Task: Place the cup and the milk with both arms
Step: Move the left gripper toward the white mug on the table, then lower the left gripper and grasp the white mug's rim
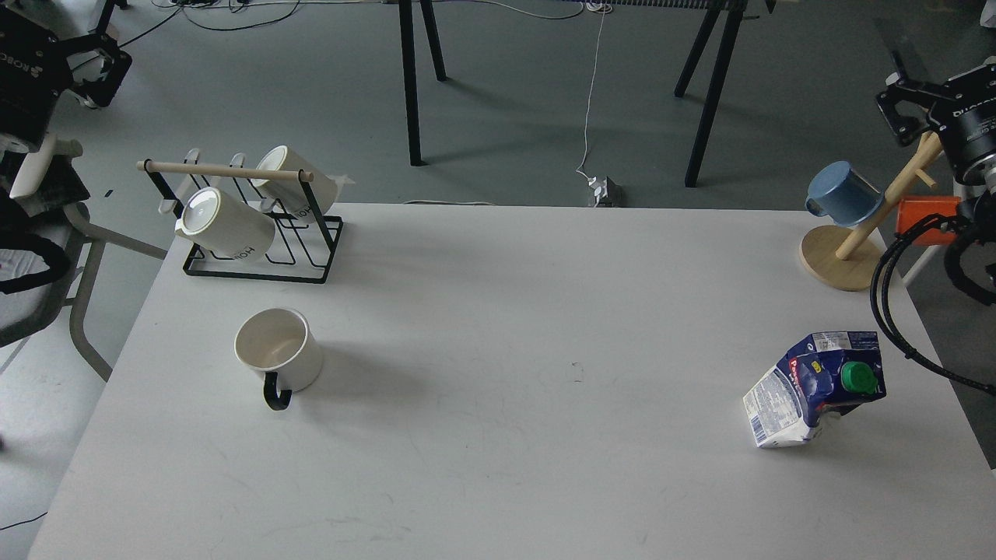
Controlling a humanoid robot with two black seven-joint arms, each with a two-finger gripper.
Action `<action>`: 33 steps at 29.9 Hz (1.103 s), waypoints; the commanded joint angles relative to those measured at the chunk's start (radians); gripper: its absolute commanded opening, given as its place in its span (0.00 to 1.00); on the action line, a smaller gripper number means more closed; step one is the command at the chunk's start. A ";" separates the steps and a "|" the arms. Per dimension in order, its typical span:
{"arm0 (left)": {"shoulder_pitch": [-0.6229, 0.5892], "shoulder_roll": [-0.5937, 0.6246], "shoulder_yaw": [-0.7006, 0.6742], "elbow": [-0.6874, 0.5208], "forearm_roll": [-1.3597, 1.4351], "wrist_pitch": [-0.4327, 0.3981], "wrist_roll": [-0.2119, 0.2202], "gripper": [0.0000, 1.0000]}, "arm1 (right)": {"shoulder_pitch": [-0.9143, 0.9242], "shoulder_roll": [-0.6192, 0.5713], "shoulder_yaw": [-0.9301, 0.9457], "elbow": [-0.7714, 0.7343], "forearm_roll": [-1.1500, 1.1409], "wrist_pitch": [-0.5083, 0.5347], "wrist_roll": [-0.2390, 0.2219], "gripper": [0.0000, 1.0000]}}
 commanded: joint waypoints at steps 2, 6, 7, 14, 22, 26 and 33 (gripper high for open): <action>0.018 0.075 0.004 -0.106 0.355 -0.001 -0.115 0.82 | 0.001 -0.003 0.005 0.000 0.000 0.000 0.003 0.99; 0.019 0.102 0.012 -0.132 0.741 -0.001 -0.227 0.78 | 0.009 -0.014 0.002 0.005 -0.001 0.000 0.000 0.99; 0.019 0.102 0.013 -0.132 0.835 -0.001 -0.227 0.78 | 0.010 -0.018 0.002 0.012 -0.001 0.000 0.000 0.99; 0.018 0.127 0.015 -0.144 1.242 -0.001 -0.227 0.78 | 0.001 -0.046 -0.001 0.029 -0.001 0.000 0.000 0.99; 0.038 0.246 0.166 -0.238 1.520 0.035 -0.227 0.78 | -0.005 -0.060 0.002 0.029 -0.003 0.000 -0.001 0.99; 0.039 0.280 0.332 -0.233 1.653 0.179 -0.227 0.78 | -0.002 -0.060 0.002 0.029 -0.001 0.000 -0.003 0.99; 0.048 0.262 0.472 -0.117 1.871 0.340 -0.227 0.78 | -0.002 -0.060 0.000 0.026 -0.003 0.000 -0.003 0.99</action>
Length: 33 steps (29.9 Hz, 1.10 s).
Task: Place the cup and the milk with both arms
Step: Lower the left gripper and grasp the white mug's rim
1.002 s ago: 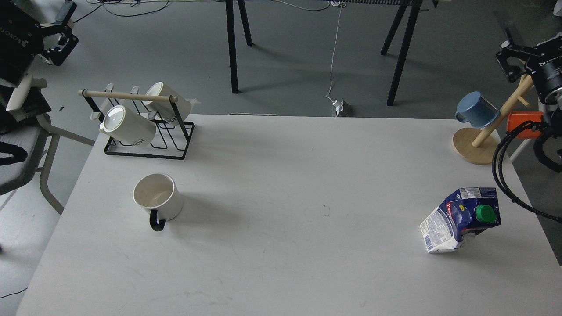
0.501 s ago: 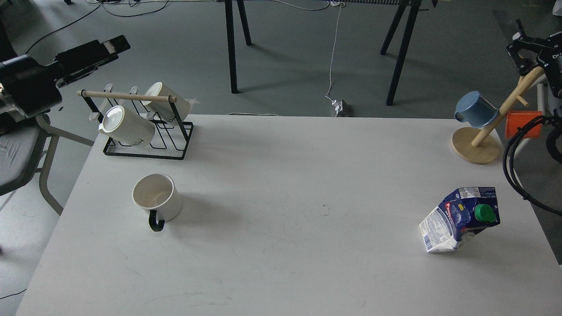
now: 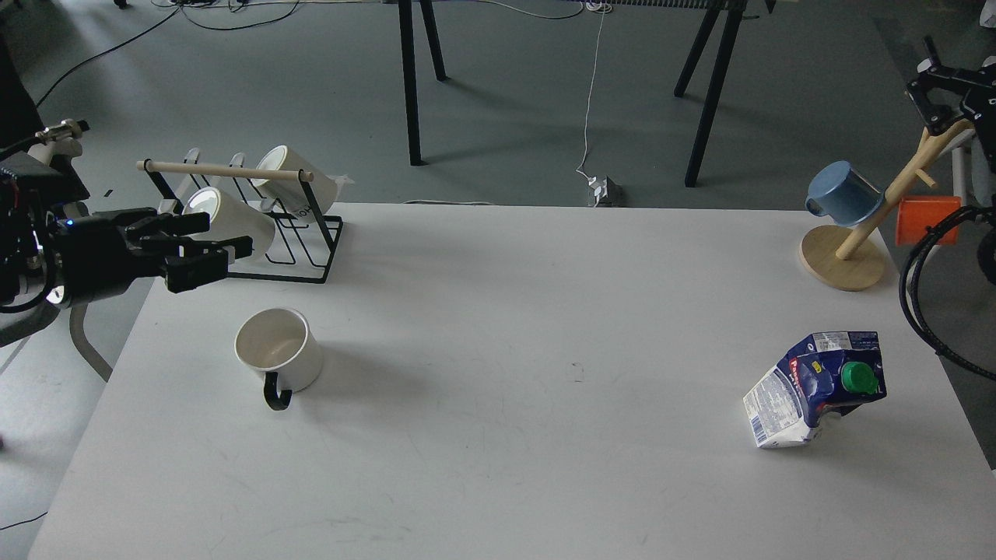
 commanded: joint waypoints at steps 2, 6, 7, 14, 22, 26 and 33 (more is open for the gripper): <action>0.007 -0.028 0.086 0.057 0.044 0.060 0.001 0.78 | -0.001 0.000 -0.003 -0.006 0.000 0.000 0.001 0.99; 0.008 -0.086 0.103 0.078 0.047 0.058 0.001 0.78 | -0.003 0.000 -0.003 -0.006 0.000 0.000 0.000 0.99; 0.008 -0.104 0.103 0.098 0.044 0.057 0.011 0.78 | -0.003 0.000 -0.003 -0.006 0.000 0.000 0.000 0.99; 0.008 -0.198 0.103 0.219 0.042 0.057 0.029 0.78 | -0.001 -0.002 -0.003 -0.007 -0.002 0.000 -0.002 0.99; 0.013 -0.250 0.104 0.271 0.042 0.060 0.035 0.74 | -0.003 -0.002 -0.005 -0.009 -0.002 0.000 -0.003 0.99; 0.015 -0.259 0.106 0.297 0.048 0.061 0.034 0.68 | -0.001 -0.002 -0.005 -0.009 -0.002 0.000 -0.003 0.99; 0.016 -0.256 0.135 0.311 0.053 0.064 0.021 0.28 | -0.001 -0.003 -0.005 -0.009 -0.007 0.000 -0.003 0.99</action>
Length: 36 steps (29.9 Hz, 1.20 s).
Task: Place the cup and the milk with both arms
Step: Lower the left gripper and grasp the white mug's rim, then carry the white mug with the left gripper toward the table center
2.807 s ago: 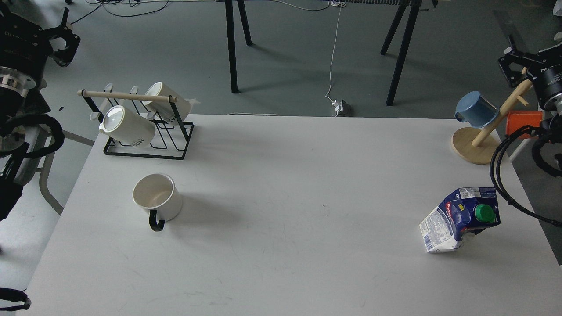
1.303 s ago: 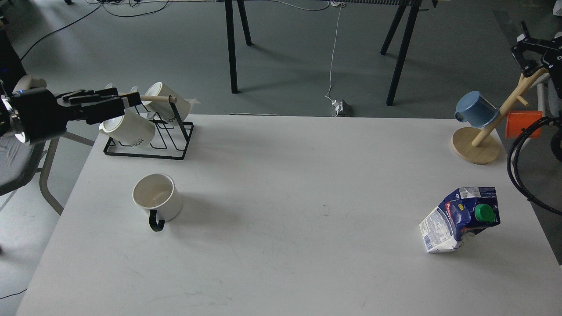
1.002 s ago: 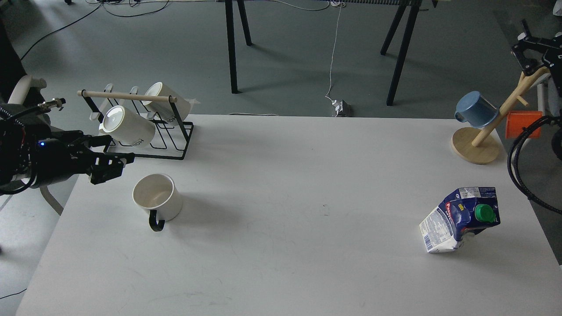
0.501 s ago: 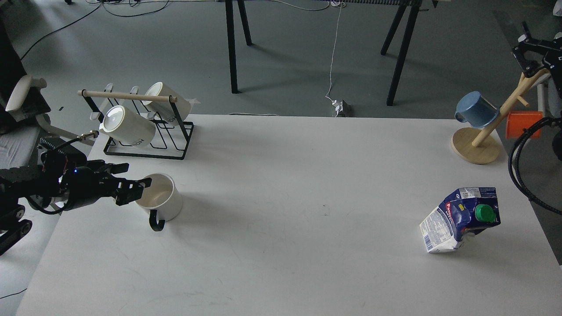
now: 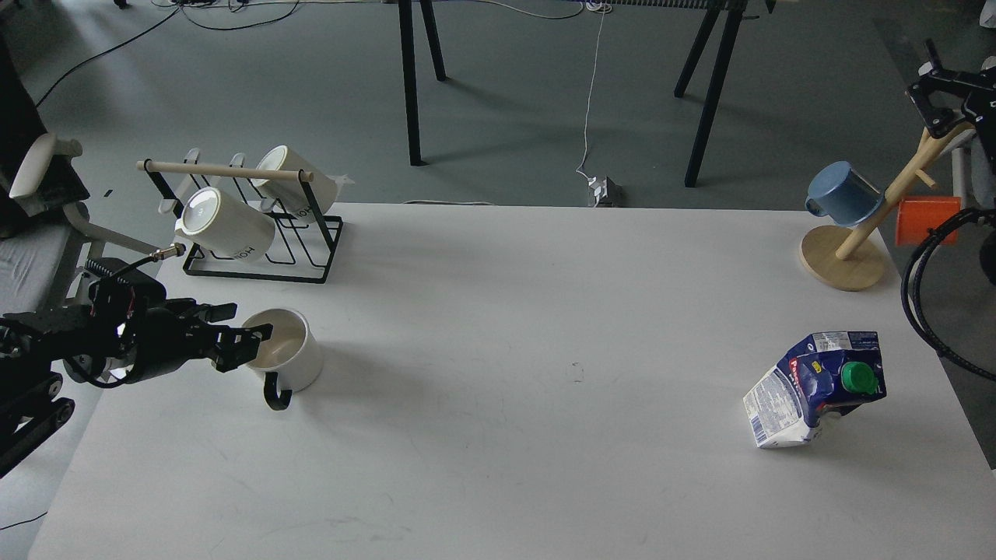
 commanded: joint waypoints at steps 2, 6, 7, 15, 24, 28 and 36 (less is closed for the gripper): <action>-0.001 0.009 0.036 0.001 0.002 0.011 0.000 0.25 | -0.001 -0.007 -0.001 0.000 -0.003 0.000 0.000 0.99; -0.003 0.006 0.049 0.001 0.002 0.021 0.000 0.25 | -0.003 -0.010 -0.001 0.000 -0.003 0.000 0.000 0.99; -0.003 0.006 0.049 0.001 0.002 0.021 0.000 0.22 | -0.003 -0.010 -0.001 0.000 -0.002 0.000 0.000 0.99; -0.016 0.009 0.044 -0.023 0.000 0.023 -0.020 0.03 | -0.006 -0.016 -0.001 0.000 -0.002 0.000 0.000 0.99; -0.035 0.053 0.044 -0.285 0.034 0.005 -0.023 0.02 | -0.007 -0.030 -0.001 0.000 -0.003 0.000 0.002 0.99; -0.091 0.038 0.044 -0.419 0.062 -0.105 -0.019 0.02 | -0.007 -0.042 -0.001 0.002 -0.003 0.000 0.002 0.99; -0.145 -0.347 0.044 -0.546 0.062 -0.349 0.141 0.03 | -0.007 -0.042 0.002 0.000 -0.003 0.000 0.002 0.99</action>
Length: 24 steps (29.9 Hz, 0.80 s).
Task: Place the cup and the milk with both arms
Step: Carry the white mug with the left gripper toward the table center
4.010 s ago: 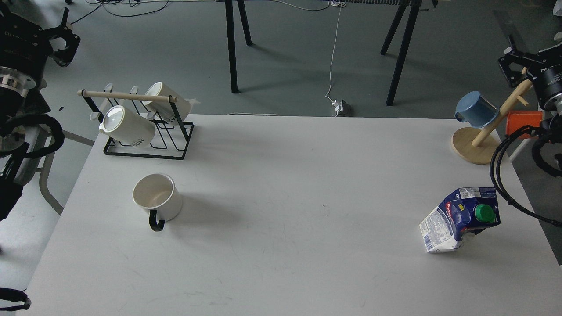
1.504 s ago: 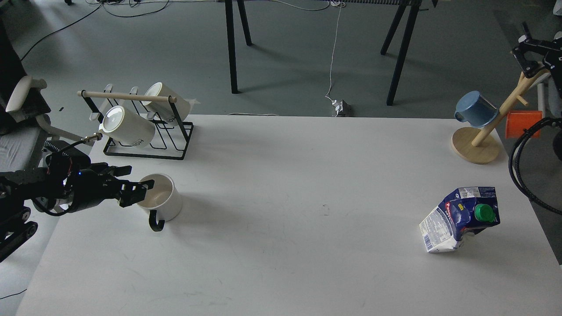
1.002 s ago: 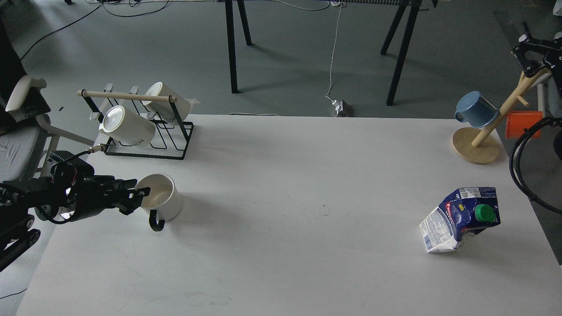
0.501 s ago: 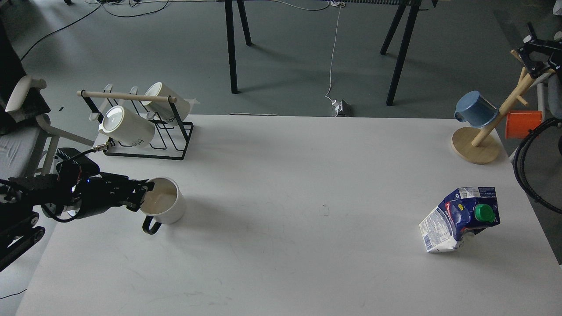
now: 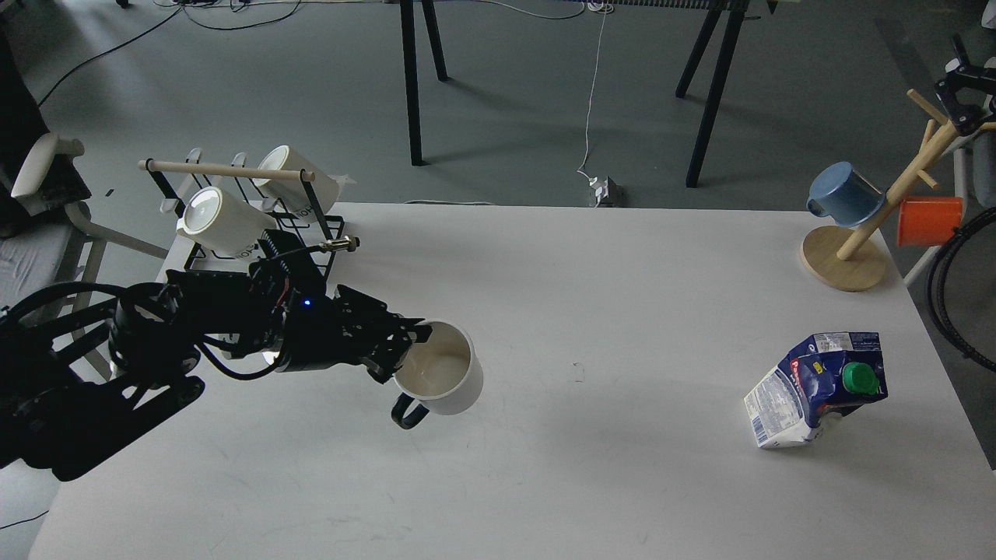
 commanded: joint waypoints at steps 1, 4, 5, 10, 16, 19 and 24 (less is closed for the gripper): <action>-0.007 -0.200 0.000 -0.006 0.000 -0.051 0.041 0.03 | 0.000 0.001 0.001 0.001 0.000 0.000 0.000 0.99; -0.001 -0.309 0.003 0.046 0.000 -0.051 0.041 0.03 | 0.002 0.001 0.006 0.001 0.000 0.000 0.000 0.99; -0.001 -0.336 0.003 0.066 0.000 -0.051 0.041 0.03 | 0.002 -0.001 0.007 0.001 0.000 0.000 0.000 0.99; 0.001 -0.433 0.026 0.187 0.000 -0.051 0.042 0.03 | 0.002 -0.002 0.009 0.001 0.000 0.000 0.001 0.99; 0.001 -0.496 0.036 0.294 0.000 -0.051 0.050 0.04 | 0.002 -0.005 0.009 0.001 0.000 0.000 0.004 0.99; 0.001 -0.501 0.037 0.311 0.000 -0.051 0.096 0.05 | 0.002 -0.005 0.009 0.002 0.000 0.000 0.003 0.99; -0.001 -0.493 0.037 0.345 0.000 -0.051 0.130 0.06 | 0.002 -0.005 0.009 0.005 0.000 0.000 0.004 0.99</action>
